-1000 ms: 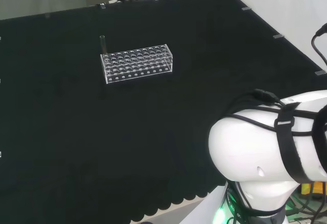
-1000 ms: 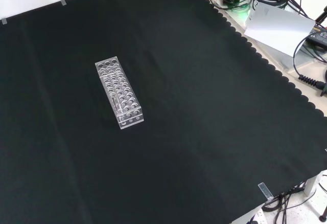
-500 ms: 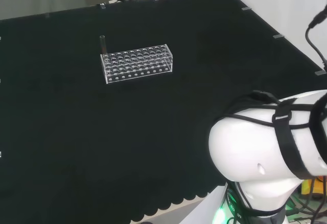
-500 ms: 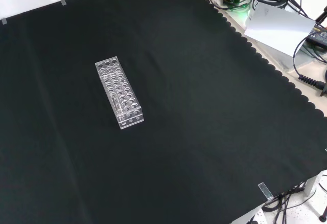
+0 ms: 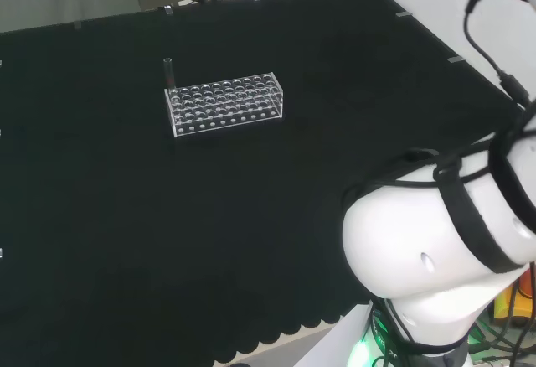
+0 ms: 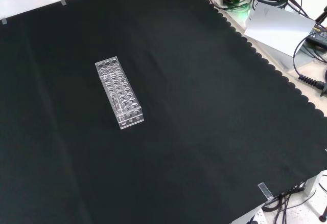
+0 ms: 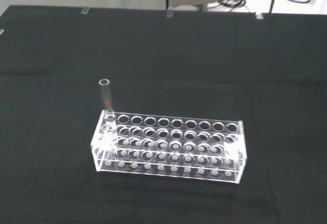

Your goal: Pick up the test tube.

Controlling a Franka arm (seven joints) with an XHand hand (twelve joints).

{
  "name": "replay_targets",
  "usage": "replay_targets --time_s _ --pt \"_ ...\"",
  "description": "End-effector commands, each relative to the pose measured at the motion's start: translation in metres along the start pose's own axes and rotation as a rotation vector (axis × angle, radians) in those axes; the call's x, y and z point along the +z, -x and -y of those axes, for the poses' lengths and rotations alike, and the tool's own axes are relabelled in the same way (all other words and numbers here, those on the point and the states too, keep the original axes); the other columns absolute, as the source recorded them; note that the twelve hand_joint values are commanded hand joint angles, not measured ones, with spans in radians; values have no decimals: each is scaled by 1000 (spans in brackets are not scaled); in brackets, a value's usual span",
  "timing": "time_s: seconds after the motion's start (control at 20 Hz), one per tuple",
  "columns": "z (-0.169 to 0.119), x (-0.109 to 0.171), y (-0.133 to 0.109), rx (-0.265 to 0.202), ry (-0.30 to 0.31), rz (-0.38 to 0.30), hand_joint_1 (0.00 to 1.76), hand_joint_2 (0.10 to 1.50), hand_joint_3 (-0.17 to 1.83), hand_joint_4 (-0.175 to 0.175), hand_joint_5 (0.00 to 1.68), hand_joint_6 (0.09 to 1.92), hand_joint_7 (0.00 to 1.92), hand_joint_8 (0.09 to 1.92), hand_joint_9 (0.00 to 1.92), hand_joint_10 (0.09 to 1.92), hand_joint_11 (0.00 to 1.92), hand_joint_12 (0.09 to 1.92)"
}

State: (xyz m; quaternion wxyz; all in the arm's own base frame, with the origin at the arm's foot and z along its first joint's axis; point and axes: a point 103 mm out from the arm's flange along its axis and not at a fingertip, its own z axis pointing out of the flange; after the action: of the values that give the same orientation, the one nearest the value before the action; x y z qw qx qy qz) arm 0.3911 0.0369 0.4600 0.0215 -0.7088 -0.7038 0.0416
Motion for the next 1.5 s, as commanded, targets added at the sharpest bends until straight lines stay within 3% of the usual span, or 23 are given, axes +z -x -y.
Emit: replay_targets --time_s 0.05,0.85,1.5 --pt "-58 8 -27 -78 -18 -6 450 878 276 -36 133 87 31 764 13 967 0 1593" --pt "-148 66 -70 -159 -97 42 477 899 272 -72 334 87 305 828 286 916 109 1594" --pt "-181 124 -88 -179 -187 57 515 911 275 -90 423 87 407 834 386 880 176 1562"
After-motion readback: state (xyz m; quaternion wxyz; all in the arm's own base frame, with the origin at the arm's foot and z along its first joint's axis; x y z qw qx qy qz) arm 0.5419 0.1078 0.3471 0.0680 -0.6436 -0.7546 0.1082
